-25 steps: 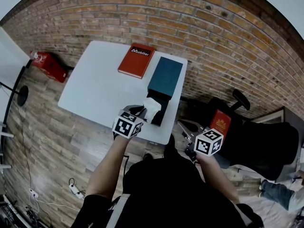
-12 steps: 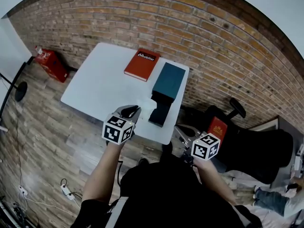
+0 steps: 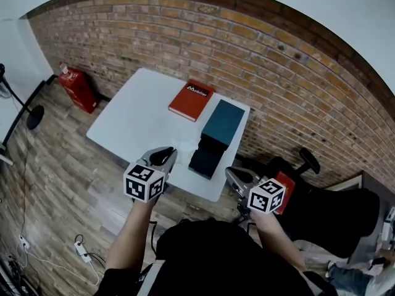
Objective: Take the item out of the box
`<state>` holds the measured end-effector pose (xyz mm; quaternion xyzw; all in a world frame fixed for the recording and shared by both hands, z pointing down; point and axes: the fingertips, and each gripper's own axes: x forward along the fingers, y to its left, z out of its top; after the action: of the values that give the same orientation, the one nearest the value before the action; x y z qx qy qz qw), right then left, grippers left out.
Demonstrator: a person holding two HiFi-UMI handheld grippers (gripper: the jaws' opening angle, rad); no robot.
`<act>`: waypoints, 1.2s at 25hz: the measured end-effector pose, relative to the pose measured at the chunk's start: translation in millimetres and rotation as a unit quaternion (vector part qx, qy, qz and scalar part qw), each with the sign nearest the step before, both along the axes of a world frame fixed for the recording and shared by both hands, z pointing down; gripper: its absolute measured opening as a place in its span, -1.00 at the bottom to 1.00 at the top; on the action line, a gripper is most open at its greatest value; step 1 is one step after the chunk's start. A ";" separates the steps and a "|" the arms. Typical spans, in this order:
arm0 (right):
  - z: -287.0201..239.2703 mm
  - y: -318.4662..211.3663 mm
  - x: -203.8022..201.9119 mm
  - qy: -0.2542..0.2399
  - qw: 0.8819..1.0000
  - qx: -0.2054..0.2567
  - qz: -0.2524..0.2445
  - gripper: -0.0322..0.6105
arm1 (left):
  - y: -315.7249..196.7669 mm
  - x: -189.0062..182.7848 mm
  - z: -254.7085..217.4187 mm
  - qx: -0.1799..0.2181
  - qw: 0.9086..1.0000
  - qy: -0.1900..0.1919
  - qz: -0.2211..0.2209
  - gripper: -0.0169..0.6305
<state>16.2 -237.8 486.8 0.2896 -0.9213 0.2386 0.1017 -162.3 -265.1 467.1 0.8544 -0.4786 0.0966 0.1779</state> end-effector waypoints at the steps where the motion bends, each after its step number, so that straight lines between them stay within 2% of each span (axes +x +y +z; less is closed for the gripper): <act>1: -4.8 -3.9 -1.0 0.009 1.000 0.014 -0.010 -0.89 | -2.5 0.5 -6.0 0.006 1.000 -0.001 -0.001 -0.81; 4: -25.0 -11.6 0.0 0.040 0.996 0.067 -0.043 -0.89 | -12.0 6.0 -19.9 0.016 1.000 0.004 -0.008 -0.81; 8: -64.0 -19.2 15.9 0.004 0.994 0.107 -0.033 -0.90 | -17.9 22.0 -37.2 0.032 0.999 0.015 -0.008 -0.81; 14: -91.1 -17.1 42.3 -0.051 0.993 0.105 -0.002 -0.90 | -19.9 33.8 -55.9 0.049 0.998 0.032 -0.020 -0.81; 20: -99.5 -26.0 70.1 -0.063 0.989 0.120 0.053 -0.90 | -21.2 38.0 -65.8 0.057 0.998 0.033 -0.020 -0.81; 25: -109.2 -27.5 73.4 -0.075 0.987 0.132 0.046 -0.90 | -21.1 36.1 -84.2 0.086 0.995 0.038 -0.035 -0.81; 30: -117.0 -28.7 71.3 -0.061 0.983 0.165 0.051 -0.90 | -17.7 37.5 -82.9 0.089 0.995 0.032 -0.038 -0.82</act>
<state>87.5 -266.5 369.8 0.3339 -0.9366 0.1051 -0.0164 -124.8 -282.8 384.2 0.8505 -0.5117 0.0192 0.1203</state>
